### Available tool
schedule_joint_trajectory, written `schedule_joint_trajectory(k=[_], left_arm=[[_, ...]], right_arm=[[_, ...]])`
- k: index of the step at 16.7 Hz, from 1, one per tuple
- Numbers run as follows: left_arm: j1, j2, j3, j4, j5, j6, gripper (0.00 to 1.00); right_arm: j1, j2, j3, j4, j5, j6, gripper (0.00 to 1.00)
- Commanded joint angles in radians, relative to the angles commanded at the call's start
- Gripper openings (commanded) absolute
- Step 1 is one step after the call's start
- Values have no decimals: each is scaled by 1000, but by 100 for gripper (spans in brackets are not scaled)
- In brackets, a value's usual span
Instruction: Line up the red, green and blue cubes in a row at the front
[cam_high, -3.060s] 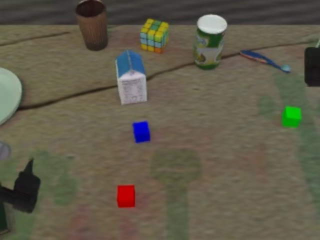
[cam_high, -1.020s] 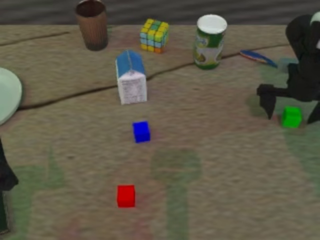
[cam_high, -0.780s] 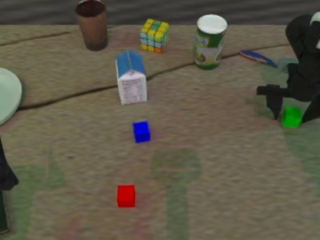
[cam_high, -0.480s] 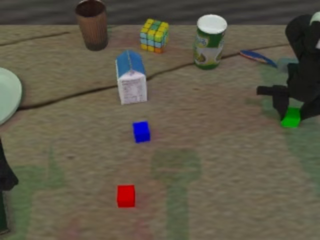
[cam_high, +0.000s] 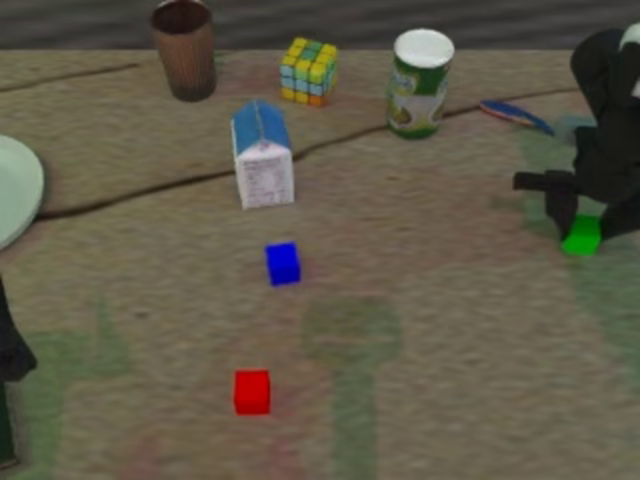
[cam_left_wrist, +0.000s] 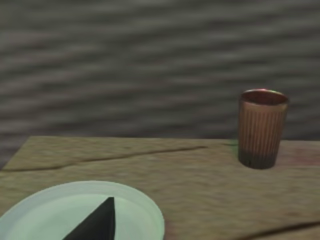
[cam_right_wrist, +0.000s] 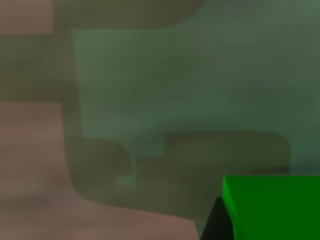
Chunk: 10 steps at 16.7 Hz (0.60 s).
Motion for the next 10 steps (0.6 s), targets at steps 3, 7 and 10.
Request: schedule_joint_trajectory(k=[3, 7, 10], left_arm=[[0, 0, 0, 0, 0, 0, 100], [0, 0, 0, 0, 0, 0, 100], [0, 0, 0, 0, 0, 0, 100]], right_arm=[[3, -13, 32, -42, 0, -1, 0], [7, -61, 118, -189, -1, -1, 0], [9, -83, 146, -229, -1, -2, 0]])
